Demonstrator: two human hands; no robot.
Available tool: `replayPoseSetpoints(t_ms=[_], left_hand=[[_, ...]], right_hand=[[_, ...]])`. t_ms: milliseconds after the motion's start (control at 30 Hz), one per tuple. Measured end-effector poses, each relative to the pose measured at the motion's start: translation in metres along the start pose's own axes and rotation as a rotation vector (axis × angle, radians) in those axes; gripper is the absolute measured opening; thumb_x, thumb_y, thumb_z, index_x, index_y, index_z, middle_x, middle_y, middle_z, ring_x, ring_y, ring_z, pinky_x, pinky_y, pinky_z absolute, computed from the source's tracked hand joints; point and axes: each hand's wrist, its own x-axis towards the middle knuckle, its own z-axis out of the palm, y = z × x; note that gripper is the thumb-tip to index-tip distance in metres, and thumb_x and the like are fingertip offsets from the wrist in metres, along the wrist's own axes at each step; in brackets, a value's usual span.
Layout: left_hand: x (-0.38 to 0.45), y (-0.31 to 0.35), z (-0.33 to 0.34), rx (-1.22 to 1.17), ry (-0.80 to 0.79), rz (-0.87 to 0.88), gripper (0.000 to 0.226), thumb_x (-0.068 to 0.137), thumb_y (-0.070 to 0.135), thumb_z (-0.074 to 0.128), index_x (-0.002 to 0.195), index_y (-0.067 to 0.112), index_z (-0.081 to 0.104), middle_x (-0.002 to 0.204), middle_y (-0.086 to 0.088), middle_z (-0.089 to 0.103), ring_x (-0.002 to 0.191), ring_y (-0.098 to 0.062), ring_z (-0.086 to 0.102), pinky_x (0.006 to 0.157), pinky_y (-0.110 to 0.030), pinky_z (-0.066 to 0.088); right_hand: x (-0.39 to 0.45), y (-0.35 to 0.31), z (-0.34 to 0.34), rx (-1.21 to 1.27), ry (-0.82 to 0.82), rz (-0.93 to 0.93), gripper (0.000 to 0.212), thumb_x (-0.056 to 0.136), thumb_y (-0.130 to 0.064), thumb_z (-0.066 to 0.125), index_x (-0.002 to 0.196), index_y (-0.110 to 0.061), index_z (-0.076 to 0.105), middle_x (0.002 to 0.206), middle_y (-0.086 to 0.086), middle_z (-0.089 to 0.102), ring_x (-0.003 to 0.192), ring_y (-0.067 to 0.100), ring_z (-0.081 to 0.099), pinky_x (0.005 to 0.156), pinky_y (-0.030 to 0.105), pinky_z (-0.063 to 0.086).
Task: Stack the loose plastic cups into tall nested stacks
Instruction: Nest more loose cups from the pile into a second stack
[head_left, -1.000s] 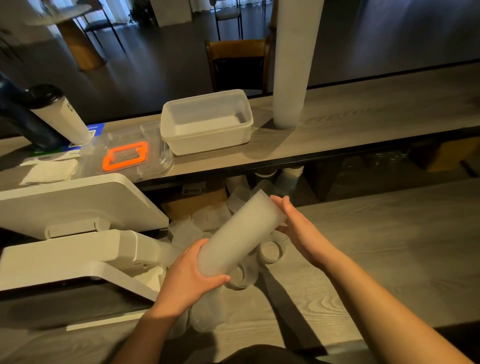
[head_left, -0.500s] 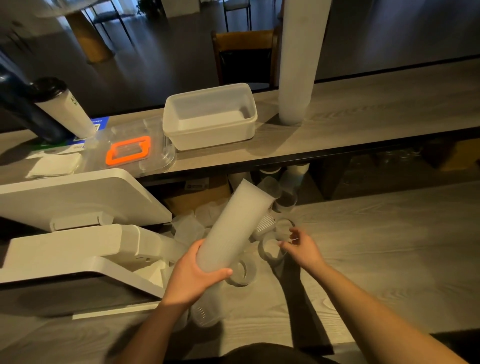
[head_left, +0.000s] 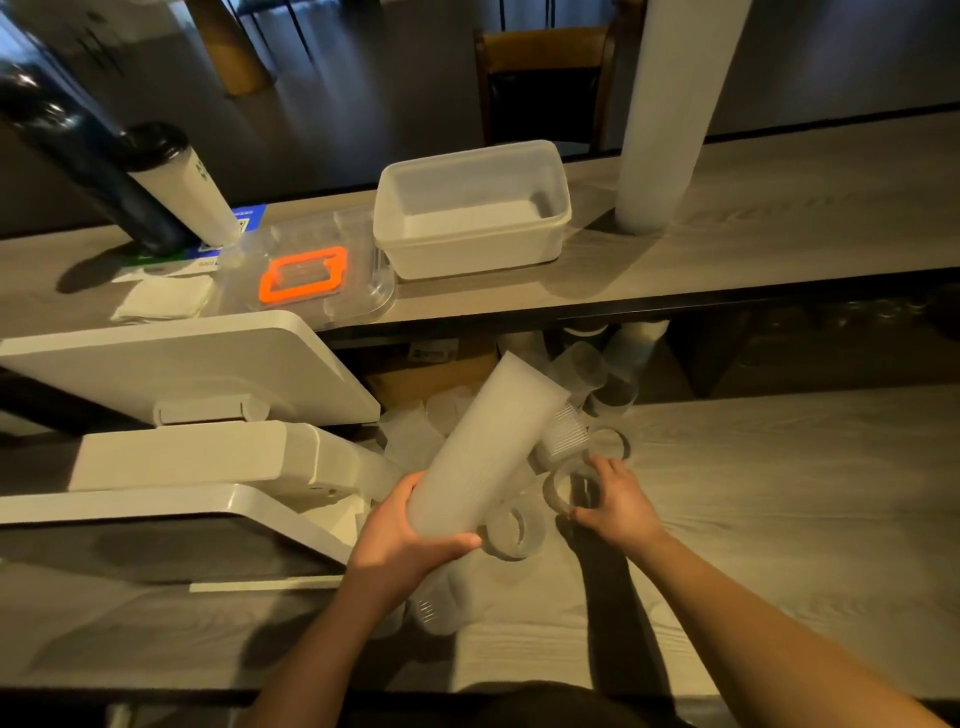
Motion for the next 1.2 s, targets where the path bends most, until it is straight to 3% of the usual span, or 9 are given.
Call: replayPoseSetpoints(t_ms=[267, 367, 500, 567, 667, 800, 933, 1000, 1200], left_hand=[[0.005, -0.003, -0.001, 0.009, 0.003, 0.031, 0.095, 0.044, 0.058, 0.088, 0.125, 0.034, 0.045, 0.113, 0.014, 0.055, 0.099, -0.006, 0.056, 0.072, -0.025, 0.049], [0.008, -0.001, 0.002, 0.021, 0.001, 0.063, 0.088, 0.056, 0.045, 0.094, 0.128, 0.031, 0.045, 0.114, 0.014, 0.054, 0.101, -0.006, 0.056, 0.071, -0.021, 0.048], [0.008, 0.007, 0.006, 0.062, 0.002, 0.106, 0.084, 0.060, 0.043, 0.092, 0.128, 0.033, 0.044, 0.115, 0.013, 0.053, 0.099, -0.003, 0.054, 0.072, -0.021, 0.047], [0.007, 0.011, 0.007, 0.076, -0.001, 0.127, 0.083, 0.060, 0.043, 0.092, 0.126, 0.036, 0.043, 0.113, 0.017, 0.052, 0.098, 0.000, 0.053, 0.072, -0.022, 0.047], [0.006, 0.015, 0.010, 0.109, -0.011, 0.177, 0.081, 0.060, 0.044, 0.091, 0.124, 0.039, 0.042, 0.110, 0.025, 0.049, 0.097, 0.005, 0.051, 0.069, -0.016, 0.044], [0.005, 0.017, 0.013, 0.181, -0.038, 0.227, 0.084, 0.060, 0.052, 0.089, 0.127, 0.043, 0.038, 0.115, 0.022, 0.048, 0.100, 0.000, 0.052, 0.071, -0.013, 0.043], [0.005, 0.016, 0.015, 0.236, -0.044, 0.268, 0.088, 0.057, 0.062, 0.085, 0.130, 0.045, 0.040, 0.119, 0.023, 0.050, 0.105, -0.002, 0.053, 0.076, -0.020, 0.049], [0.005, 0.016, 0.015, 0.259, -0.049, 0.283, 0.089, 0.054, 0.066, 0.083, 0.130, 0.045, 0.041, 0.119, 0.024, 0.051, 0.105, -0.002, 0.054, 0.082, -0.029, 0.054], [0.003, 0.015, 0.014, 0.297, -0.041, 0.319, 0.089, 0.052, 0.069, 0.080, 0.129, 0.046, 0.043, 0.117, 0.026, 0.052, 0.105, -0.001, 0.054, 0.084, -0.032, 0.053]], right_hand=[[-0.012, 0.000, -0.015, 0.398, 0.058, 0.165, 0.071, 0.081, -0.023, 0.080, 0.141, -0.015, 0.043, 0.133, 0.004, 0.056, 0.115, 0.018, 0.056, 0.091, 0.030, 0.052], [-0.016, -0.003, -0.033, 0.574, 0.066, 0.191, 0.064, 0.086, -0.021, 0.075, 0.141, -0.018, 0.043, 0.129, 0.004, 0.053, 0.111, 0.019, 0.054, 0.076, 0.022, 0.051], [-0.021, -0.004, -0.057, 0.727, 0.083, 0.180, 0.039, 0.094, -0.024, 0.064, 0.132, -0.023, 0.054, 0.129, 0.006, 0.055, 0.116, 0.024, 0.054, 0.100, 0.043, 0.050], [-0.024, -0.007, -0.070, 0.866, 0.096, 0.159, 0.029, 0.094, -0.022, 0.062, 0.123, -0.019, 0.059, 0.128, 0.012, 0.058, 0.113, 0.024, 0.056, 0.099, 0.042, 0.050], [-0.029, -0.018, -0.093, 1.056, 0.105, 0.085, 0.034, 0.095, -0.017, 0.059, 0.128, -0.009, 0.058, 0.130, 0.019, 0.057, 0.115, 0.030, 0.058, 0.088, 0.033, 0.051], [-0.037, -0.037, -0.121, 1.132, 0.211, -0.003, 0.038, 0.099, -0.023, 0.053, 0.137, -0.017, 0.054, 0.129, 0.007, 0.058, 0.117, 0.023, 0.058, 0.086, 0.029, 0.050], [-0.043, -0.050, -0.139, 1.049, 0.317, -0.076, 0.054, 0.087, -0.043, 0.059, 0.136, -0.023, 0.056, 0.131, 0.002, 0.057, 0.120, 0.020, 0.055, 0.095, 0.035, 0.049], [-0.046, -0.054, -0.144, 0.993, 0.302, -0.118, 0.060, 0.082, -0.048, 0.059, 0.136, -0.024, 0.055, 0.129, -0.002, 0.058, 0.121, 0.018, 0.054, 0.099, 0.035, 0.047], [-0.054, -0.067, -0.145, 0.839, 0.237, -0.171, 0.075, 0.073, -0.060, 0.058, 0.140, -0.026, 0.054, 0.134, -0.008, 0.057, 0.127, 0.013, 0.050, 0.109, 0.039, 0.041]])
